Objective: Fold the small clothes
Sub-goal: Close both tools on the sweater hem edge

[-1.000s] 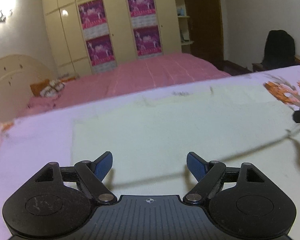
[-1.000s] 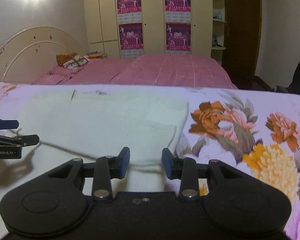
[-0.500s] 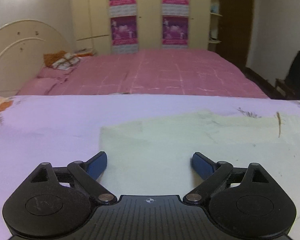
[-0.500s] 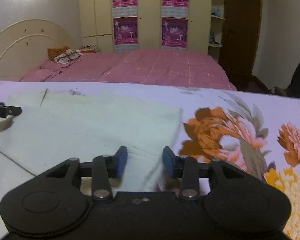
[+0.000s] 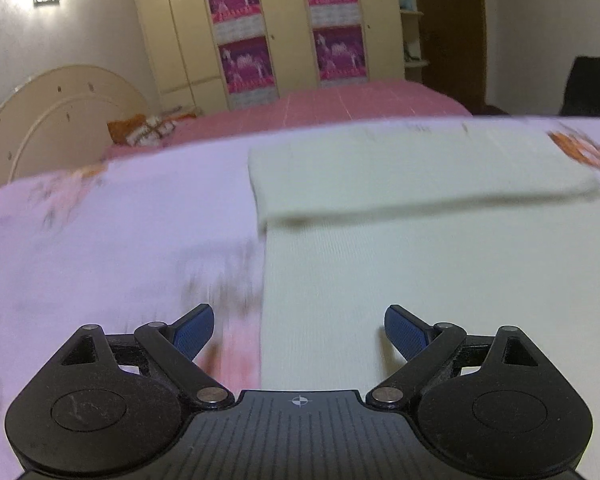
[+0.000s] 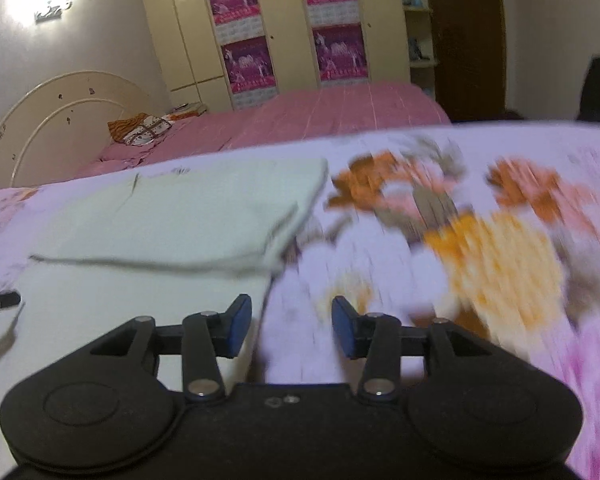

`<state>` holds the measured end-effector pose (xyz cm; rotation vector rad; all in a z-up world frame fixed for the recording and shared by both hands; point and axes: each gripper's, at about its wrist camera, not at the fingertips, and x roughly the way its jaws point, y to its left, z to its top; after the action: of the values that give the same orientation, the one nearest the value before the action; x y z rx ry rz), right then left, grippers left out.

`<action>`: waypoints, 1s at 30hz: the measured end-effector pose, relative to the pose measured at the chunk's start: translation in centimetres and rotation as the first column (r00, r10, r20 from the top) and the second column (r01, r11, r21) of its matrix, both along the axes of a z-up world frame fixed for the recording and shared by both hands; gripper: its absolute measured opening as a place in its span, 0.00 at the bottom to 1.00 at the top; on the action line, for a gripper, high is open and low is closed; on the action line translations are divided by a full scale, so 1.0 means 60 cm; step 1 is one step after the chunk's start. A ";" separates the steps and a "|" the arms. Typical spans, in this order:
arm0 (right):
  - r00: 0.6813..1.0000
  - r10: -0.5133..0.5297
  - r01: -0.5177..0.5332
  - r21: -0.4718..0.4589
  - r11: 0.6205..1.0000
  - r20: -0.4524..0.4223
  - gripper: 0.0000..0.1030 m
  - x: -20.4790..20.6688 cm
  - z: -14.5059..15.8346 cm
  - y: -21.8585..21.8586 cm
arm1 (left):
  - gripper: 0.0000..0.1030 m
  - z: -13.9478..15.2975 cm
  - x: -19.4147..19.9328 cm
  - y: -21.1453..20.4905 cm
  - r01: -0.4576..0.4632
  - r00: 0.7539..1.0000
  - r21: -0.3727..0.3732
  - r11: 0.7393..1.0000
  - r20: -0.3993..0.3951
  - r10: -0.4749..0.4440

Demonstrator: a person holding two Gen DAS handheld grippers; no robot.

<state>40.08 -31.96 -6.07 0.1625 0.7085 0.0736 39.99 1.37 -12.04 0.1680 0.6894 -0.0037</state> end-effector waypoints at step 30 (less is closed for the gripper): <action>0.959 -0.050 0.216 0.610 0.762 -0.278 0.44 -0.418 -0.055 0.048 | 0.62 -0.088 -0.344 0.229 -0.058 0.965 -0.789 0.612 -0.201 -0.167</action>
<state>14.97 -29.10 -9.40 0.8960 0.8999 0.1583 19.32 15.10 -17.29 -0.6988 0.8854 -0.4019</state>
